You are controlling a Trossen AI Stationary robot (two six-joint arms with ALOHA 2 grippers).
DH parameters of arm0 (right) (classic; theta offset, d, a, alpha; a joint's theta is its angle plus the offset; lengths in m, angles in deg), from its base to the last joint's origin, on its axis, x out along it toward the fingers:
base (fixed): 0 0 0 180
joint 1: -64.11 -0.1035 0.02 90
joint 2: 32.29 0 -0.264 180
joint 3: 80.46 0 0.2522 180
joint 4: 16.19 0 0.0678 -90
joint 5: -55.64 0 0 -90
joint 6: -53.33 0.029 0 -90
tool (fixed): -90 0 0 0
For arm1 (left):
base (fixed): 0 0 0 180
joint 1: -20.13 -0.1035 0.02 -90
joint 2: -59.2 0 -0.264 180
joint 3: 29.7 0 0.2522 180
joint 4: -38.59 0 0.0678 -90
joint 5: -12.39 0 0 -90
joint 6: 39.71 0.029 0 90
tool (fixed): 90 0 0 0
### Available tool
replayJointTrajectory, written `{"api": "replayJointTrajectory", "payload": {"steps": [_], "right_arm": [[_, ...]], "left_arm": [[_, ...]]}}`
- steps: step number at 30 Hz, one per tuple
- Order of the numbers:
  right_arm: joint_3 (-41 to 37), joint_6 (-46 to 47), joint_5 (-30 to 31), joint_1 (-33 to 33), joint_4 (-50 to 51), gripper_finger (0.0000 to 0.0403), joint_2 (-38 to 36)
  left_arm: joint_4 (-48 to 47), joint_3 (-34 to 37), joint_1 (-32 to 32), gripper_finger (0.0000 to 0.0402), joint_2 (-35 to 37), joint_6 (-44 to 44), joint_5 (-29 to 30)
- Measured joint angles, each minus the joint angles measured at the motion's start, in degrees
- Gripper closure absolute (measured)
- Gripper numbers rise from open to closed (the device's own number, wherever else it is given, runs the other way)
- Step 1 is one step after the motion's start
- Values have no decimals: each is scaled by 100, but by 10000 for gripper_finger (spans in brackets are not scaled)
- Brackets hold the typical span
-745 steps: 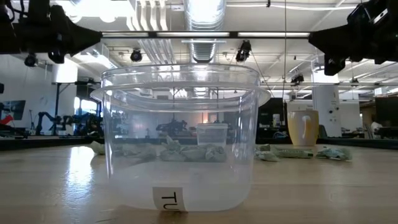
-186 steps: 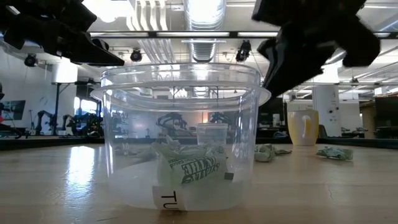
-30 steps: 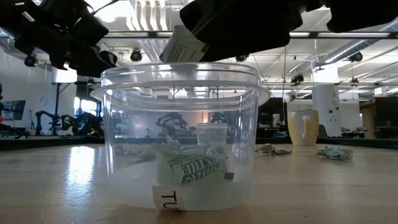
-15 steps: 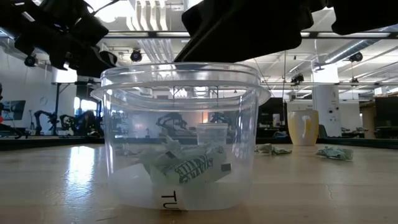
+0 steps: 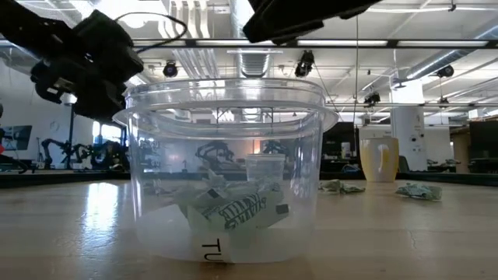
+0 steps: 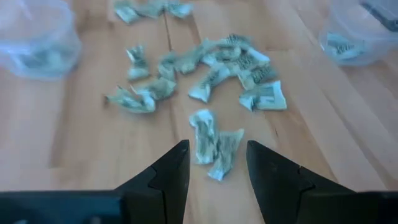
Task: Pick and place items into bin
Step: Put the stevia packet into the top transparent bin
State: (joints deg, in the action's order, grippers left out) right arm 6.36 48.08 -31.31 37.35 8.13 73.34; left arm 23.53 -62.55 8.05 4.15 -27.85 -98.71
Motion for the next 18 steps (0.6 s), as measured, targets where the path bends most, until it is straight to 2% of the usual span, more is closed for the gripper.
{"api": "replayJointTrajectory", "payload": {"steps": [4,11,18], "right_arm": [[-9,277,85,0,384,320,-145],[-17,544,934,-9,1065,333,-250],[-22,827,1067,-9,1347,331,-250]], "left_arm": [[407,0,203,259,-601,-75,-17],[1068,0,481,259,-1347,-65,-31],[1624,0,622,259,-1897,-53,34]]}}
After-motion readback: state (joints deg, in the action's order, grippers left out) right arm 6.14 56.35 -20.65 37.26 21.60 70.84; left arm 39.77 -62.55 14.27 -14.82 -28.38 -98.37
